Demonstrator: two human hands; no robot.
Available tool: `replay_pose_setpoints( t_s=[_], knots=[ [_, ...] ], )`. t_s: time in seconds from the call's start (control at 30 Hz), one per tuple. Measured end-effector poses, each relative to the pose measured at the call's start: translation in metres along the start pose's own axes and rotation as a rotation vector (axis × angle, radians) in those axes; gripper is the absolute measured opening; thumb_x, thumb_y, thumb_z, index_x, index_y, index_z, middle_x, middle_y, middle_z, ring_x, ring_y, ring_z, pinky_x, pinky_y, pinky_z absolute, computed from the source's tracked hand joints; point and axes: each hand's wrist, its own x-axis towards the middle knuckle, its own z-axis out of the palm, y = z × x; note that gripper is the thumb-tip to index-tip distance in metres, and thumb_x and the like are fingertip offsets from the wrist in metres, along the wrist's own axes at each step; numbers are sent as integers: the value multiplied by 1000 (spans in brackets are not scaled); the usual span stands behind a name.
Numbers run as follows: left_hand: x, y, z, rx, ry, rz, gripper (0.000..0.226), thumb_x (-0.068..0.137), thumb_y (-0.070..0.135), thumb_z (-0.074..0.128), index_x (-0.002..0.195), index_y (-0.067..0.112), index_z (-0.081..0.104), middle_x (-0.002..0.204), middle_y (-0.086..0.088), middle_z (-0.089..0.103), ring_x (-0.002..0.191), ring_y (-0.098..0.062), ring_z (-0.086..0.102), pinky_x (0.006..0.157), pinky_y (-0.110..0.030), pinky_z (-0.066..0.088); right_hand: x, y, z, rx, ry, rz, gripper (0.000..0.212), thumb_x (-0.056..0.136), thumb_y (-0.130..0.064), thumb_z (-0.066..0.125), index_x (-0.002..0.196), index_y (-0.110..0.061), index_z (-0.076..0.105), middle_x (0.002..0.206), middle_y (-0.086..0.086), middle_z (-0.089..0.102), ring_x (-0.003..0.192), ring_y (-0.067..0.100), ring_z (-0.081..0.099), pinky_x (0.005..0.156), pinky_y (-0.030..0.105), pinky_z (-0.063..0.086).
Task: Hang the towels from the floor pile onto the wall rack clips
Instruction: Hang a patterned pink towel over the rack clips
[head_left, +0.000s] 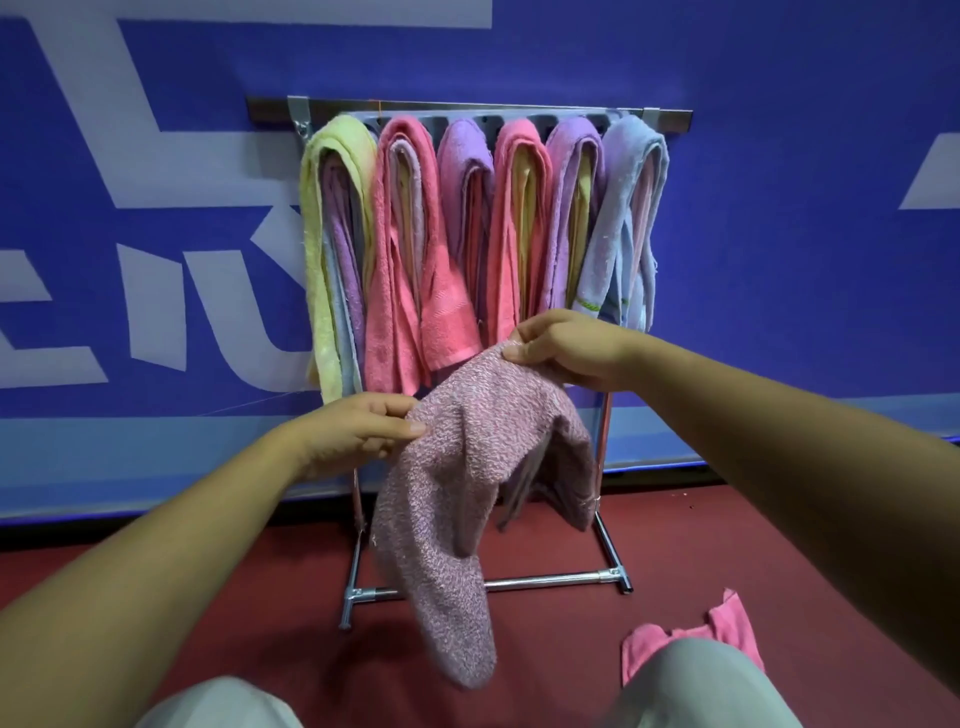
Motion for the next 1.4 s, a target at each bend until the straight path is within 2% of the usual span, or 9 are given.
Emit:
replay_pose_setpoints(
  t_s=[0.13,0.23,0.37,0.57,0.73,0.9,1.13,1.23,1.4],
  knots=[
    [3,25,7,-292,103,116,32,81,8,61,111,-2,66,100,-18,67,89,-24,65,79,-27,54,-6,4,-7,-13,-70,64,4,97,-9,60,94,-11,61,74,2,58,62,11,55,55,21,44],
    [8,50,15,-243,178,127,20,92,-1,50,108,4,61,95,-15,62,77,-20,62,66,-25,54,-14,-6,-4,43,-176,41,11,94,-17,66,102,-11,65,88,0,70,80,12,66,71,23,53],
    [1,73,18,250,153,29,18,94,34,63,109,27,55,73,-8,46,56,-18,40,48,-26,29,-30,-28,-12,-11,-160,-11,14,91,-9,68,104,-2,68,91,7,74,81,18,70,74,27,58],
    [-8,96,30,354,-13,89,33,80,16,80,105,15,59,99,-7,67,92,-16,63,87,-37,51,-44,-42,-20,-95,-89,32,72,69,-40,89,107,14,62,104,32,64,92,36,56,87,50,44],
    [-16,109,25,459,1,81,10,89,12,69,98,7,70,92,2,69,90,-11,64,85,-25,48,-55,-47,-20,-87,-119,14,20,92,-19,69,94,0,67,83,11,67,71,17,64,68,27,54],
    [-15,110,18,234,22,97,14,84,18,69,93,11,63,88,-4,59,83,-15,55,80,-28,44,-53,-59,-18,-73,-130,-21,40,81,-42,76,102,-9,69,89,10,66,75,19,63,68,29,52],
    [0,130,10,164,-19,25,39,93,28,63,112,-5,53,102,-15,59,90,-25,56,75,-27,47,-37,-68,-38,-136,-124,-11,34,86,-41,74,83,-9,65,74,12,55,62,27,46,61,38,36],
    [8,139,4,242,-33,38,36,90,26,68,113,2,54,95,-5,69,85,-18,66,70,-25,52,-27,-68,-41,-7,-123,-16,22,101,-21,56,91,-2,63,76,9,60,63,17,56,60,29,46],
    [19,153,-17,371,-116,16,24,89,12,69,112,5,67,115,-10,71,110,-22,67,96,-29,51,-11,-83,-48,-57,-120,-33,13,97,-23,62,103,-11,65,92,8,65,82,21,63,72,32,53]
  ],
)
